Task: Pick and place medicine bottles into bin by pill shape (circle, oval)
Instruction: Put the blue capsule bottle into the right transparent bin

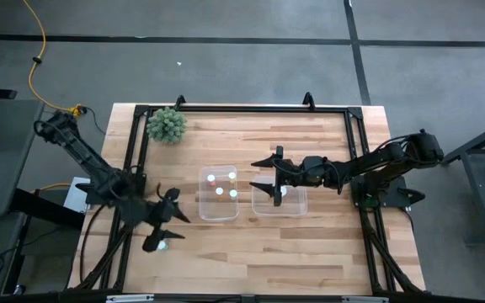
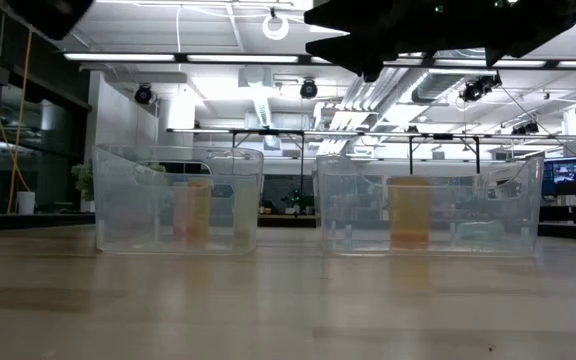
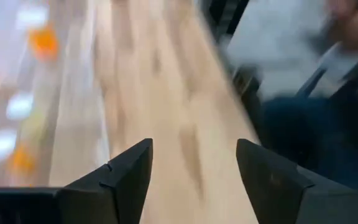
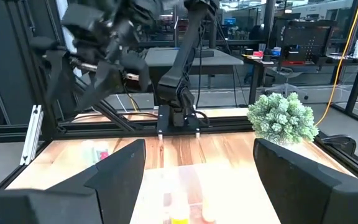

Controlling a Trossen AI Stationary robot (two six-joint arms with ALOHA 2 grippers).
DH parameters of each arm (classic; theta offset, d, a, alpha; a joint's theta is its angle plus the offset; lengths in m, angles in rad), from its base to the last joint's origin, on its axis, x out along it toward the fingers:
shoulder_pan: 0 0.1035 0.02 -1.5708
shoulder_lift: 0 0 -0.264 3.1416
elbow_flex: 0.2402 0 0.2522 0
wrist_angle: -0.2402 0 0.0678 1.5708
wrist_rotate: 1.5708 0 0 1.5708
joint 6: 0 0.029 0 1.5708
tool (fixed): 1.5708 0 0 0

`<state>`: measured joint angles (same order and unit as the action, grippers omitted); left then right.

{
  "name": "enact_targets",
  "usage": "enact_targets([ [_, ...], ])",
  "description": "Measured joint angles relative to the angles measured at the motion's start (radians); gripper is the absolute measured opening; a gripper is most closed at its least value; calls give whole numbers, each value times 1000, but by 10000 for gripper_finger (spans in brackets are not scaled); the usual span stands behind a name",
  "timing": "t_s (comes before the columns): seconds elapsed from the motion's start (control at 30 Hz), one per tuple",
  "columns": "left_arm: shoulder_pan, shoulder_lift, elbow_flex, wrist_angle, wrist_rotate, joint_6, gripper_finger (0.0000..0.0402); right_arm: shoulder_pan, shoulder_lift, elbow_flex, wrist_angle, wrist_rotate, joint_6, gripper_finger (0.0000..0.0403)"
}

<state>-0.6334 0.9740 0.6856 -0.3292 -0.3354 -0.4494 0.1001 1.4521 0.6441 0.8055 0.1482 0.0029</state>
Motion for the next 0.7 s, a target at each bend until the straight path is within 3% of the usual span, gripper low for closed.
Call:
enact_targets([
  [0.13, -73, 128, 130, -320, -24, -187, 233, 0, 0, 0, 0, 0, 0, 291],
  [0.3, -128, 271, 198, -553, -3, -313, 241, 0, 0, 0, 0, 0, 10, 291],
  [0.57, -153, 384, 198, -583, 19, -358, 241, 0, 0, 0, -11, 0, 24, 291],
  [0.7, -154, 412, 198, -592, 51, -266, 241, 0, 0, 0, -16, 0, 24, 291],
])
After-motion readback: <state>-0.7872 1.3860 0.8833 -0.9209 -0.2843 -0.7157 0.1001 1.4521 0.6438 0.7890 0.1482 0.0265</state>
